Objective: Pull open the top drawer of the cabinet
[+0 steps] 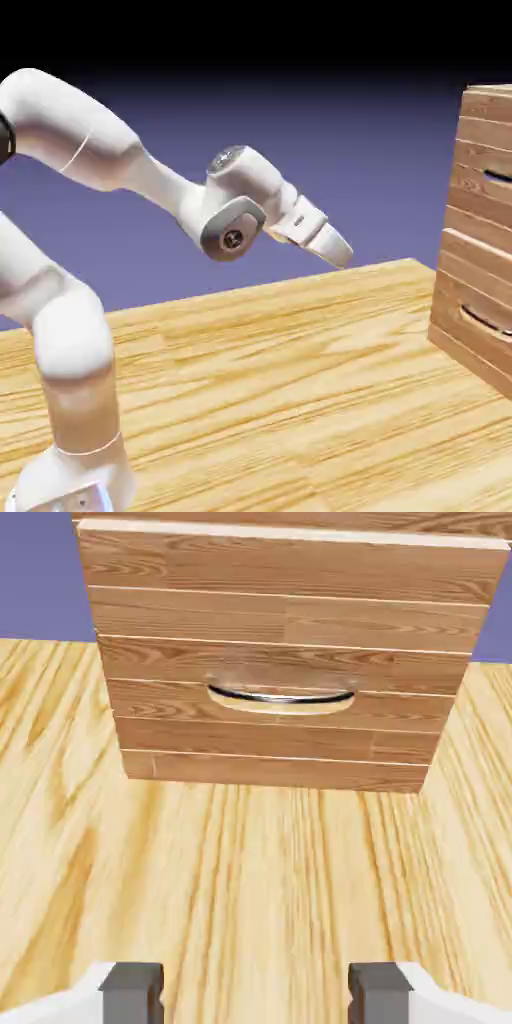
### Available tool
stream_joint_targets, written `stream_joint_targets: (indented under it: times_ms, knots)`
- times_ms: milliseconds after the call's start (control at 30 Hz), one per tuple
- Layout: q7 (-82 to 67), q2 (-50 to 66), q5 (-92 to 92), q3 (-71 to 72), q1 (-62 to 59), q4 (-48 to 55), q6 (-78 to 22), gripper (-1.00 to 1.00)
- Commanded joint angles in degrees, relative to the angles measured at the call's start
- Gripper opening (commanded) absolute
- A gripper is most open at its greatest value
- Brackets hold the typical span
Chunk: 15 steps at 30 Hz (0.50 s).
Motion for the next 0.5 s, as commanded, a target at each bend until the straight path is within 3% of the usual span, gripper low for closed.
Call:
stream_joint_targets:
  times_ms: [0,467]
  knots:
    - [0.1,-0.6,2.5,1.4,-2.0,1.2,-0.4,0.0]
    - [1.1,-8.4,37.4,21.7,-29.7,17.9,-5.7,0.0]
